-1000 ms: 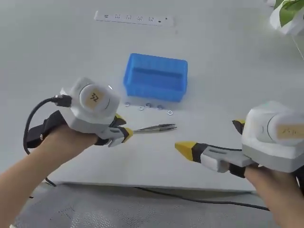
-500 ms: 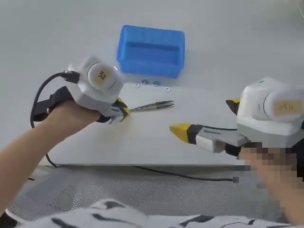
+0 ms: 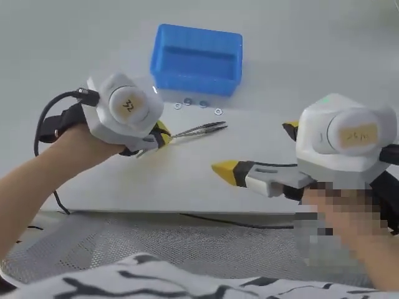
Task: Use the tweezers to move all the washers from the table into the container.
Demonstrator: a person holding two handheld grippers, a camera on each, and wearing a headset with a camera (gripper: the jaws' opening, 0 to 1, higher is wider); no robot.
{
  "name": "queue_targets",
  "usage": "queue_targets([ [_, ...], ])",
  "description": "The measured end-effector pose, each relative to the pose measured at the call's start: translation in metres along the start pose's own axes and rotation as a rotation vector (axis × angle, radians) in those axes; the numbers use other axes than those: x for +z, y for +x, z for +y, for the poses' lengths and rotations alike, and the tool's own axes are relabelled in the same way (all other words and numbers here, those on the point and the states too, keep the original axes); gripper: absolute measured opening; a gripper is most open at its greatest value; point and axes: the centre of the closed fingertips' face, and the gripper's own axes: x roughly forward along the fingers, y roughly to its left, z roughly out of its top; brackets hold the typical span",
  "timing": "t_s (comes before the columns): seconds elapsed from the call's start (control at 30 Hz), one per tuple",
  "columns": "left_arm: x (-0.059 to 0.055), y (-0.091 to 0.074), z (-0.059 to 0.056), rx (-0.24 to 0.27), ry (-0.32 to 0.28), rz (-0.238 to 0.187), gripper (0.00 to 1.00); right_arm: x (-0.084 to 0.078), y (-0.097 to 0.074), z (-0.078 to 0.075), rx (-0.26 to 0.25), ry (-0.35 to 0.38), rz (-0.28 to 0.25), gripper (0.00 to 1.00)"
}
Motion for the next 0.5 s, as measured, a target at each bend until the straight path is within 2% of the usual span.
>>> queue_targets([
  [0.13, 0.019, -0.019, -0.002, 0.014, 0.021, -0.033, 0.00, 0.006, 0.003, 0.006, 0.034, -0.033, -0.005, 0.80],
  [0.23, 0.032, -0.030, -0.002, 0.038, 0.038, -0.049, 0.00, 0.006, 0.010, 0.018, 0.098, -0.048, 0.014, 0.71],
  [0.3, 0.038, -0.035, -0.003, 0.044, 0.054, -0.057, 0.00, 0.006, 0.016, 0.023, 0.121, -0.062, 0.028, 0.65],
  [0.33, 0.041, -0.039, -0.004, 0.044, 0.068, -0.062, 0.00, 0.006, 0.019, 0.028, 0.148, -0.086, 0.041, 0.62],
  [0.4, 0.044, -0.044, -0.007, 0.043, 0.085, -0.063, 0.00, 0.009, 0.025, 0.031, 0.164, -0.134, 0.051, 0.54],
  [0.5, 0.047, -0.050, -0.010, 0.033, 0.092, -0.074, 0.00, 0.019, 0.035, 0.036, 0.194, -0.179, 0.045, 0.45],
])
